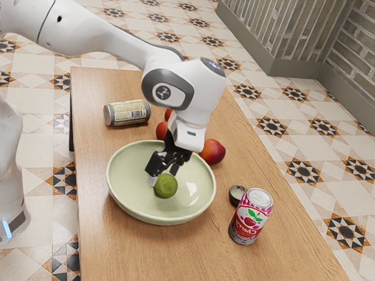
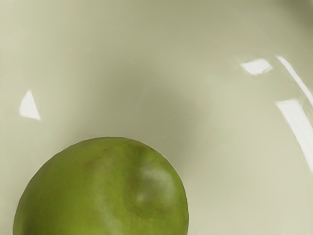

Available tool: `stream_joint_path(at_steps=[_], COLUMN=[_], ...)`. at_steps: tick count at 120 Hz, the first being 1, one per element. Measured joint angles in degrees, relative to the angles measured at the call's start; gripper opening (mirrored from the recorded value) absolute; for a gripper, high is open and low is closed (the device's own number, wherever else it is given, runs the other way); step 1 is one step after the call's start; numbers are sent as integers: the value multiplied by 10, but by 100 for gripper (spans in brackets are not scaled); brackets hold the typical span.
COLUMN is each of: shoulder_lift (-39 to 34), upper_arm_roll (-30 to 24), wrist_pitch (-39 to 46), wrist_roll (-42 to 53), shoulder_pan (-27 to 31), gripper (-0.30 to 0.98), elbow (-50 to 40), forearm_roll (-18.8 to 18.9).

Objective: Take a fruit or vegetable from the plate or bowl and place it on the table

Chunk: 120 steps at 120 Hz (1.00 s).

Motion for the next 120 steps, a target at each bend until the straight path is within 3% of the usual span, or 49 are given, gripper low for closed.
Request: stream_joint_path(at_steps=[80,120], shoulder_lift=[49,50], upper_arm_roll=[6,16], wrist_pitch=[73,74], wrist_roll=[5,-8], shoulder_pan=[3,19], gripper=[66,27], elbow=[-22,-18], forearm_roll=[2,5])
